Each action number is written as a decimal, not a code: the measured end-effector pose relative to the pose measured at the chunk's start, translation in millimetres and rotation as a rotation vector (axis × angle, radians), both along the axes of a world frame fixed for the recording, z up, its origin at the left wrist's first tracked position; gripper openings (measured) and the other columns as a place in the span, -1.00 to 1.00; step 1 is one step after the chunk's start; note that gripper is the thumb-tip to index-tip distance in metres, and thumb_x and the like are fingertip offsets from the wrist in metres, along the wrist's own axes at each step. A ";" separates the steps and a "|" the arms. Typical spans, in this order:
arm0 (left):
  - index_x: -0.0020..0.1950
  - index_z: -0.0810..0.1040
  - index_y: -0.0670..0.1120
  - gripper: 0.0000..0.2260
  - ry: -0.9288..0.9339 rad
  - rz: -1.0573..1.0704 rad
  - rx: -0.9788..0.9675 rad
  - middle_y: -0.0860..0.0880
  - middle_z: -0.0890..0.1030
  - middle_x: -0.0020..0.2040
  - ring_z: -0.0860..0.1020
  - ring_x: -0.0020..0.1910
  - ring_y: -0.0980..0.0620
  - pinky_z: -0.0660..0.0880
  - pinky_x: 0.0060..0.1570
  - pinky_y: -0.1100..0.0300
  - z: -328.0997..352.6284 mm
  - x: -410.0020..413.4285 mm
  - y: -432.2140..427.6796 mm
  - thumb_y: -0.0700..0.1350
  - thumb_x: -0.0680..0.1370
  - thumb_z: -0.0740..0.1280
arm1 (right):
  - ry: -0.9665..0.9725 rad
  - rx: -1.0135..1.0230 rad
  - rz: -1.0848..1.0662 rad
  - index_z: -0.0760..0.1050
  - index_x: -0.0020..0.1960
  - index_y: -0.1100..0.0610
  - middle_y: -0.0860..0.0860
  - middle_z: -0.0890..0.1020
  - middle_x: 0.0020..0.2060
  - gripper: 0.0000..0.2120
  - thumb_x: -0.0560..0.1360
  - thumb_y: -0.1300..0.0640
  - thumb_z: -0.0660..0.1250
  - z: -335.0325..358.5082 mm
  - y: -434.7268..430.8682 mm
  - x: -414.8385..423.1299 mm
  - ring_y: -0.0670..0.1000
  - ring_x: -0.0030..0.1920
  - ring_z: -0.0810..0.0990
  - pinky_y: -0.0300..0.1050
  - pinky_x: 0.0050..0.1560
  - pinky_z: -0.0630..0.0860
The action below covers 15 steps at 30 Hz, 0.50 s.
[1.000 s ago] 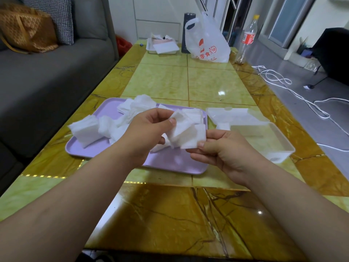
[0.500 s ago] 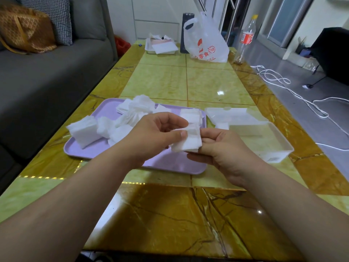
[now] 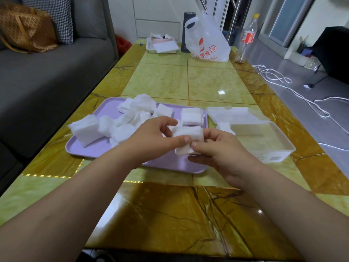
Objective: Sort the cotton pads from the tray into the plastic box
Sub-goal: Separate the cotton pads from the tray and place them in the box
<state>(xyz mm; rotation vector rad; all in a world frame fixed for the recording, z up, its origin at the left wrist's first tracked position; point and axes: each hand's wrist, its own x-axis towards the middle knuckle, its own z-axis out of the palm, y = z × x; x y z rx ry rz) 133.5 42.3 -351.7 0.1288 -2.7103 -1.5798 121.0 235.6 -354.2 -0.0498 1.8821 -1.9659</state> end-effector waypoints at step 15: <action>-0.28 0.54 0.07 -0.79 0.014 -0.125 -0.290 0.11 0.49 -0.44 0.42 -0.47 0.22 0.26 -0.46 0.34 -18.1 12.5 6.1 0.00 0.38 0.58 | 0.278 0.492 0.084 0.47 0.36 -0.02 -0.03 0.59 0.24 -0.40 0.40 0.39 0.37 -16.9 -14.2 5.7 0.01 0.18 0.61 -0.05 0.24 0.58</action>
